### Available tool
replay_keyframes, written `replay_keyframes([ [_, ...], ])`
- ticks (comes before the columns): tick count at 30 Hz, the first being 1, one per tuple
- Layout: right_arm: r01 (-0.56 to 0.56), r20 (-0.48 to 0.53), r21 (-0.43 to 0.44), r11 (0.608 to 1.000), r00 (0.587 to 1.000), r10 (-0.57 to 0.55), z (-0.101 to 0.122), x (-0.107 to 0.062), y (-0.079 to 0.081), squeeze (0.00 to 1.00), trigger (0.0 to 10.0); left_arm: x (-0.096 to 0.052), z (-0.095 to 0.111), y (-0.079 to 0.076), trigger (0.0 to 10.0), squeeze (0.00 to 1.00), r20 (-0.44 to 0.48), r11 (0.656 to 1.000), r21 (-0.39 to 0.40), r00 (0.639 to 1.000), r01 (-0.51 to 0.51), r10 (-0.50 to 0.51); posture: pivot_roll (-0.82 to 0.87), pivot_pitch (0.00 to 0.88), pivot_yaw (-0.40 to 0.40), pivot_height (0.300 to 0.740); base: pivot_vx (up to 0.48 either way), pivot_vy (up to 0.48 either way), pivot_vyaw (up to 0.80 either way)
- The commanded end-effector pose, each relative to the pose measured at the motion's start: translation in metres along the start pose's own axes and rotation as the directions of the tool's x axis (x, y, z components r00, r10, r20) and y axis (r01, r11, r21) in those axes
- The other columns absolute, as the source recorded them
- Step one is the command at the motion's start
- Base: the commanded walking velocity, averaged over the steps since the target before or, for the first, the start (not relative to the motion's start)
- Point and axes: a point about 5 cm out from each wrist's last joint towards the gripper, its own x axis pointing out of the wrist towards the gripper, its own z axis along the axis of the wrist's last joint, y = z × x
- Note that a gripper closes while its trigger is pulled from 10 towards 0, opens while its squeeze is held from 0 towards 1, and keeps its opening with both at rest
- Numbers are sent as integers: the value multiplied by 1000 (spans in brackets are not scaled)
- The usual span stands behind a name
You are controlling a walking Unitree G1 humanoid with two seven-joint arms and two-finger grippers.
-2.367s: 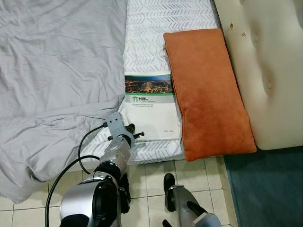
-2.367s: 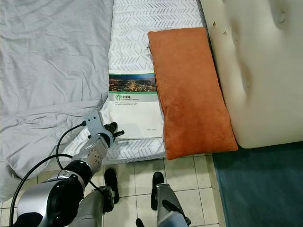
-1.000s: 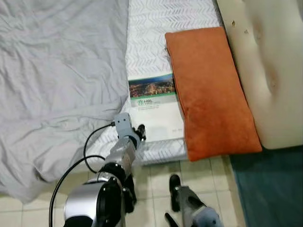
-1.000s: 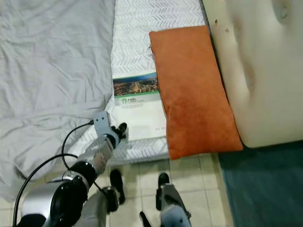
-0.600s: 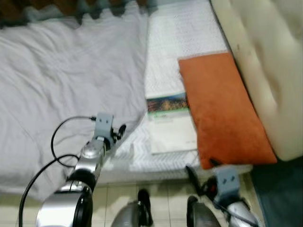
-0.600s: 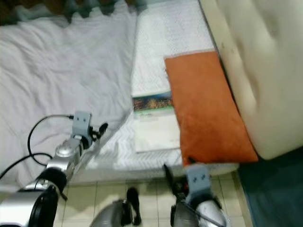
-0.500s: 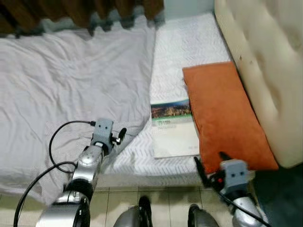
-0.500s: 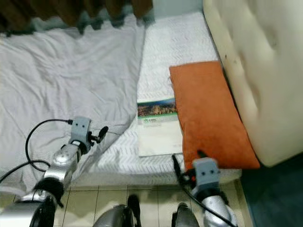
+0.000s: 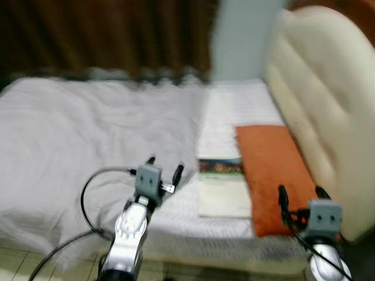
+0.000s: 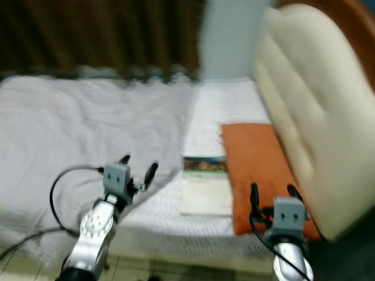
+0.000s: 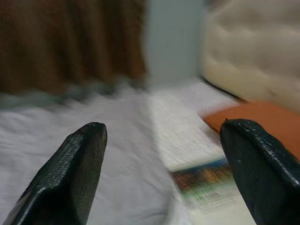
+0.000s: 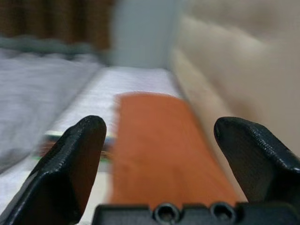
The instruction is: Clean up the room
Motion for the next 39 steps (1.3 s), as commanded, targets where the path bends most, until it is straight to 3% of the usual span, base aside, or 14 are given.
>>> replay_keyframes([
  [1, -25, -9, 14, 1000, 1000, 25, -2, -1, 6, 0, 10000, -6, -7, 4, 10000, 0, -45, 1000, -19, 999, -14, 13, -109, 0, 57, 740, 0, 0, 0],
  [3, -102, -28, 29, 994, 994, 103, -4, 9, 16, 0, 10000, -2, -11, 6, 10000, 0, -89, 997, -65, 996, -28, 22, -109, 0, 47, 740, 0, 219, 0],
  [7, -130, -40, 32, 991, 991, 131, -7, 17, 16, 0, 10000, 0, -18, 7, 10000, 0, -139, 996, -78, 990, -47, 36, -110, 0, 19, 740, 0, 462, 0],
  [14, -166, -52, 23, 986, 985, 167, -9, 18, 16, 0, 10000, -7, -31, 8, 10000, 0, -212, 993, -88, 975, -81, 61, -101, 6, 10, 740, 0, 470, 0],
  [17, -186, -72, 0, 983, 980, 185, -14, 14, 16, 0, 10000, -14, -37, 14, 10000, 0, -243, 973, -164, 963, -162, 120, -99, 14, 1, 740, 0, 470, 0],
  [23, -262, -128, 19, 965, 957, 262, -23, 5, 18, 0, 10000, -21, -39, 6, 10000, 0, -245, 981, -134, 964, -141, 105, -93, 32, -33, 740, 0, 469, 0],
  [25, -300, -176, 45, 953, 936, 304, -29, 3, 21, 0, 10000, -21, -39, 5, 10000, 0, -241, 985, -111, 965, -130, 100, -90, 25, -39, 740, 0, 469, 0],
  [26, -342, -259, 52, 938, 903, 343, -41, -2, 22, 0, 10000, -22, -39, 5, 10000, 0, -238, 989, -86, 966, -123, 99, -87, 16, -42, 740, 0, 469, 0],
  [27, -275, -362, 76, 958, 888, 283, -60, -20, 1, 0, 10000, -42, -44, 6, 10000, 0, -244, 994, -46, 966, -96, 82, -84, 12, -51, 740, 0, 469, 0],
  [29, -275, -362, 76, 958, 888, 283, -60, -20, 1, 0, 10000, -42, -44, 6, 10000, 0, -244, 994, -46, 966, -96, 82, -84, 12, -51, 740, 0, 469, 0],
  [32, -255, -360, 108, 961, 891, 277, -64, -56, -13, 0, 10000, -84, -47, 10, 10000, 0, -268, 996, -29, 960, -86, 75, -66, 6, -58, 740, 0, 471, 0],
  [36, -259, -339, 125, 958, 896, 287, -61, -62, -11, 0, 10000, -86, -44, 13, 10000, 0, -258, 996, -23, 963, -83, 74, -59, 0, -54, 740, 0, 474, 0],
  [39, -277, -261, 87, 957, 921, 290, -50, -39, -3, 0, 10000, -61, -39, 19, 10000, 0, -222, 996, -6, 971, -92, 88, -58, 0, -46, 740, 0, 480, 0],
])
